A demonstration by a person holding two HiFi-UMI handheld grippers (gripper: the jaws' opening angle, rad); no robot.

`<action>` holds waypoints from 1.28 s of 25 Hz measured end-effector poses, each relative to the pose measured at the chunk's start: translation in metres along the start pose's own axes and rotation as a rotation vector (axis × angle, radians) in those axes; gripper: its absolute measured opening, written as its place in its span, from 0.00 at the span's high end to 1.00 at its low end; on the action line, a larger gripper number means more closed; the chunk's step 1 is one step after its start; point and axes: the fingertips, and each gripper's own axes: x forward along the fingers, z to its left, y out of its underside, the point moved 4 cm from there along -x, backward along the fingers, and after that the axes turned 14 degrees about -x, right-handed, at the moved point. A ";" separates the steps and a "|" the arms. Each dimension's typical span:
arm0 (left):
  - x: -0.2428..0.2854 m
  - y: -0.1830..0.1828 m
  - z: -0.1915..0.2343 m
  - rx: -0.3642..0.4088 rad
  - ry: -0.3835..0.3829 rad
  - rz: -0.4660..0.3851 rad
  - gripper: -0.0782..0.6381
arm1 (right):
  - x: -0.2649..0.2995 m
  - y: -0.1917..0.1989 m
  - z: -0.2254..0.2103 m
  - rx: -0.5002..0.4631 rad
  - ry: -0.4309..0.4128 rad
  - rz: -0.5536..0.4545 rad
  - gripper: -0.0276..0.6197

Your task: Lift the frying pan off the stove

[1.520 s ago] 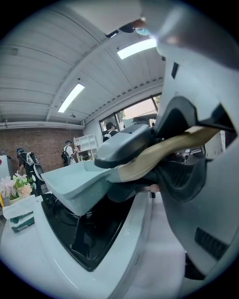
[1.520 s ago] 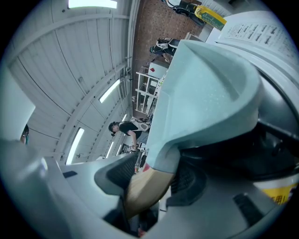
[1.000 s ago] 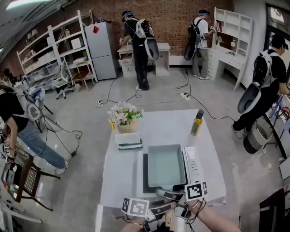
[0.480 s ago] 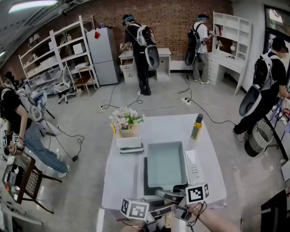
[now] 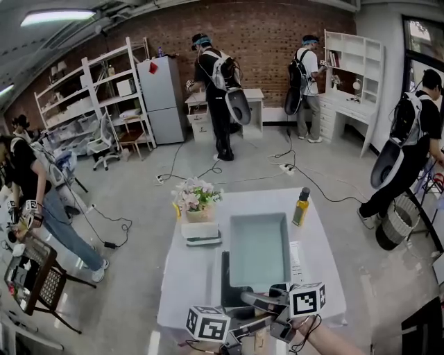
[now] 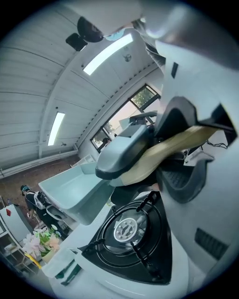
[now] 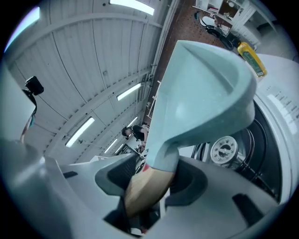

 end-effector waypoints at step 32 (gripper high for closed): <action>-0.002 0.006 -0.051 0.210 0.028 -0.032 0.67 | -0.020 -0.027 0.050 -0.142 -0.024 -0.086 0.66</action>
